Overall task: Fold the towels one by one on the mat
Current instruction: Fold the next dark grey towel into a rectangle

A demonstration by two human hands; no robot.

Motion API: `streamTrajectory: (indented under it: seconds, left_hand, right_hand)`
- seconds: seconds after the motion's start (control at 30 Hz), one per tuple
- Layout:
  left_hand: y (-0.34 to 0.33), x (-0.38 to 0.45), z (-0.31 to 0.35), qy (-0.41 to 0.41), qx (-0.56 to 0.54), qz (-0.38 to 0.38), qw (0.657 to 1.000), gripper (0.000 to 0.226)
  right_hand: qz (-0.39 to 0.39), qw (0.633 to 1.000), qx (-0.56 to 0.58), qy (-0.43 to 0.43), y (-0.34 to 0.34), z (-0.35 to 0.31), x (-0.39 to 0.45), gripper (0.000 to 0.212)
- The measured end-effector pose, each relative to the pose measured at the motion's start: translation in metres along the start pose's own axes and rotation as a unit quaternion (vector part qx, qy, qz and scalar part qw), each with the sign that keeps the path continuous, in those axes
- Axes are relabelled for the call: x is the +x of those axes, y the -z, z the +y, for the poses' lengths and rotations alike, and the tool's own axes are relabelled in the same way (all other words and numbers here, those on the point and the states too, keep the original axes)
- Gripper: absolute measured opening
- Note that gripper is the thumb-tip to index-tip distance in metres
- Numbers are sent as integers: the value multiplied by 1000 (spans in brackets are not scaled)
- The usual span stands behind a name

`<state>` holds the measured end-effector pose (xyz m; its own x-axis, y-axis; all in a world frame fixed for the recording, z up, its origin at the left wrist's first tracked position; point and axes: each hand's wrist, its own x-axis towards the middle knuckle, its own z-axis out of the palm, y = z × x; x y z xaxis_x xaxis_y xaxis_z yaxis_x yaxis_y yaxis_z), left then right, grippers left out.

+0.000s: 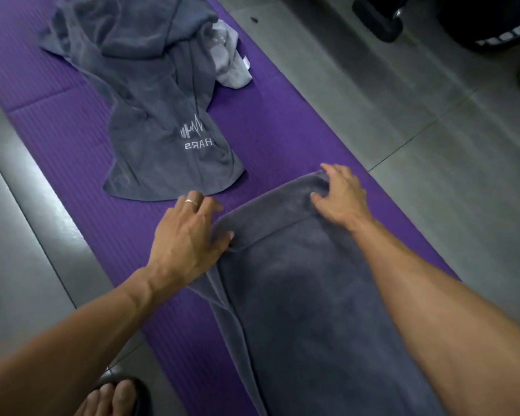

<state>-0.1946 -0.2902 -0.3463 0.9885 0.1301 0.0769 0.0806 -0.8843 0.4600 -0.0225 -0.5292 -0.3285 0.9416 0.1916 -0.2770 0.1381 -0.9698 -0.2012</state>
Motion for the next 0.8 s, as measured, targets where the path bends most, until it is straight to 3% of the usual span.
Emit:
streamTrajectory:
  seconds: [0.1, 0.17, 0.3, 0.4, 0.5, 0.57, 0.6, 0.67, 0.73, 0.8]
  left_hand:
    - [-13, -24, 14, -25, 75, -48, 996, 52]
    - [-23, -35, 18, -11, 120, -101, 988, 51]
    - [-24, -32, 10, -23, 121, -90, 988, 44]
    - [-14, -32, 9, -46, 16, -123, 991, 44]
    - [-12, -47, 10, -76, -53, -231, 969, 40]
    - [-11, -60, 8, -114, -49, -214, 969, 34]
    - [-10, -64, 6, -105, -49, -150, 982, 31]
    - [-9, -63, -4, 6, -31, -40, 999, 28]
    - [-4, -57, -15, 142, -8, -55, 988, 29]
    - [-4, -55, -23, 177, 6, -109, 978, 26]
  right_hand:
    - [30, 979, -105, 174, -32, -12, -37, 50]
    - [45, 958, -161, 232, -49, -12, -48, 38]
    - [91, 957, -173, 215, -57, -13, -43, 20]
    - [110, 951, -169, 236, -54, -13, -41, 5]
    - [66, 960, -176, 210, -45, 3, -49, 28]
    - [38, 963, -190, 186, -38, 18, -55, 37]
    - [43, 964, -197, 176, -36, 21, -56, 37]
    - [53, 969, -171, 171, -31, 12, -51, 29]
    - [30, 966, -149, 207, -30, -10, -43, 24]
    - [-23, 947, -199, 250, -35, -29, -37, 28]
